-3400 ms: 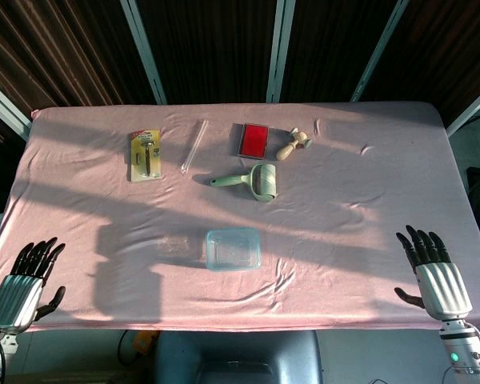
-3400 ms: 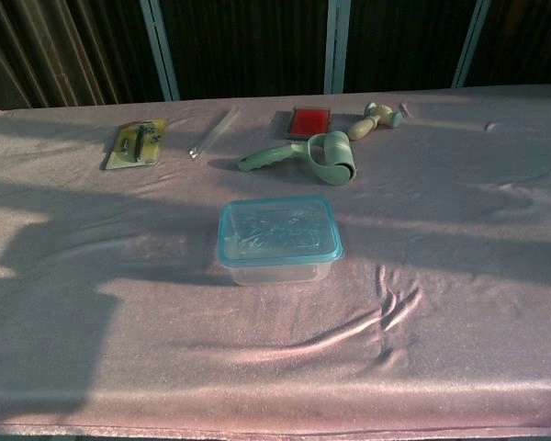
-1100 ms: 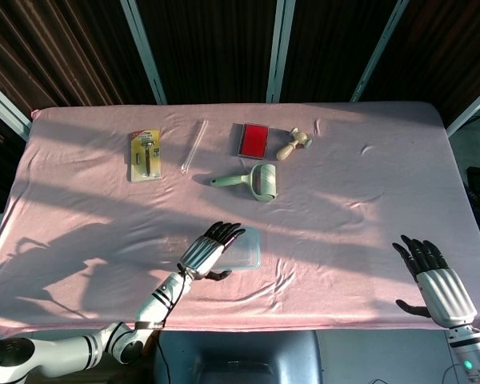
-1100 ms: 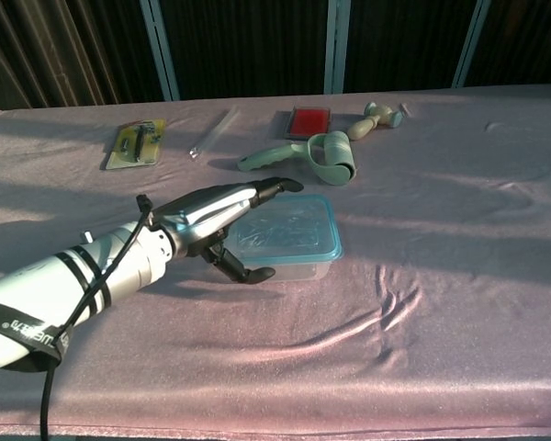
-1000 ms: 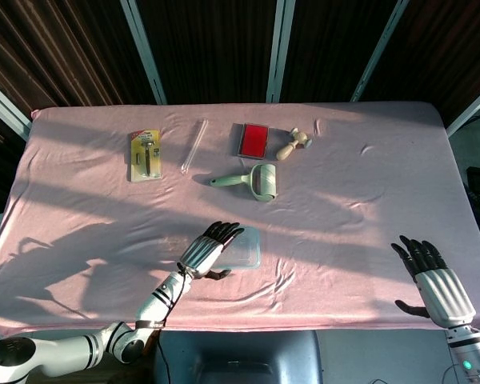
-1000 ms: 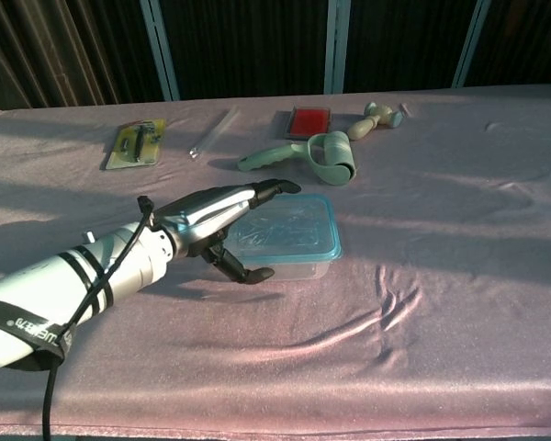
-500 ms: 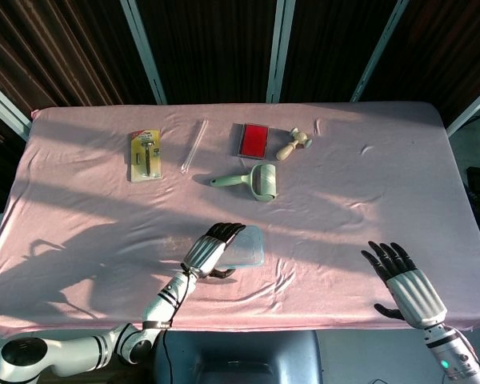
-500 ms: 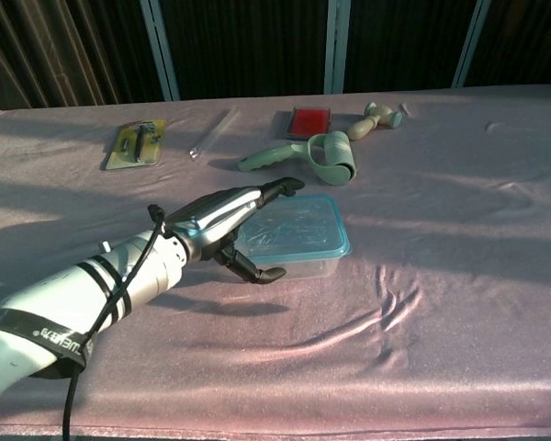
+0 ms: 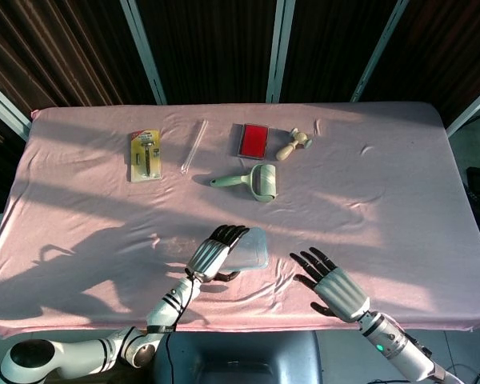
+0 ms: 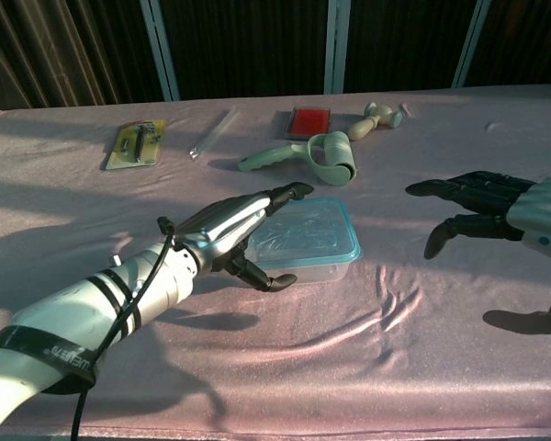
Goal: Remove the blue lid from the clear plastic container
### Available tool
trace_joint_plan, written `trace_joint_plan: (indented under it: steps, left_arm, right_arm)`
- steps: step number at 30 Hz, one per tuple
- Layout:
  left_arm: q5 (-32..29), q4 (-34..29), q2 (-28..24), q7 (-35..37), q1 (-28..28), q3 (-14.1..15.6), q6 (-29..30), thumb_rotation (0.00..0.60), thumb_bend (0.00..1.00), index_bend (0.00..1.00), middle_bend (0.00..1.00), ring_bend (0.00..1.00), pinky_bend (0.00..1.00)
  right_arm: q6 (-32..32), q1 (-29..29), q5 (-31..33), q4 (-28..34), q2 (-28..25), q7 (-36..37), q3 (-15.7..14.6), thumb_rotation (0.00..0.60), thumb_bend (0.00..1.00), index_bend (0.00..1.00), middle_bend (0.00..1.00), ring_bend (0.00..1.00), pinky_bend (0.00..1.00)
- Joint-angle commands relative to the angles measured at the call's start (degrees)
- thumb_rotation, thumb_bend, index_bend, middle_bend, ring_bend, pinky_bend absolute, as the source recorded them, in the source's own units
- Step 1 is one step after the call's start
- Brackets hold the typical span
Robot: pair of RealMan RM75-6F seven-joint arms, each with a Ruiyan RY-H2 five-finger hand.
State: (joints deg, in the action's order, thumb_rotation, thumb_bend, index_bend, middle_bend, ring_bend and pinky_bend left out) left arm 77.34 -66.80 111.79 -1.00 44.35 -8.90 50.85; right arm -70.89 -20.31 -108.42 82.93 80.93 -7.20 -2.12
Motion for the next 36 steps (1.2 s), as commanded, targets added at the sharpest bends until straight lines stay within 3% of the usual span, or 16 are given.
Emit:
trace_joint_plan:
  steps: [1,10,36]
  left_arm:
    - [0.45,-0.76,-0.36,0.2,0.02,0.29,0.29,0.6,0.28,0.0,0.57,0.45,0.46]
    - [0.49,-2.71,-1.09,-0.75,-0.02,0.69,0.61,0.6,0.28,0.0,0.57,0.46,0.47]
    - [-0.15,-3.74,-1.94,-1.08,0.1,1.02,0.4,0.6,0.28,0.0,0.57,0.46,0.47]
  right_arm:
    - [-1.35,-4.84,-2.68,-8.99,8.64,4.82,2.08,0.6,0.44,0.5,0.0,0.0,0.0]
    - [-2.63,-7.38,-1.98,-12.63,13.82,1.71,3.25,0.6,0.44,0.53,0.01,0.0,0.0]
    - [-2.3,-9.26,4.33,-16.18,17.31,1.73,2.23,0.6,0.44,0.56,0.03,0.0,0.0]
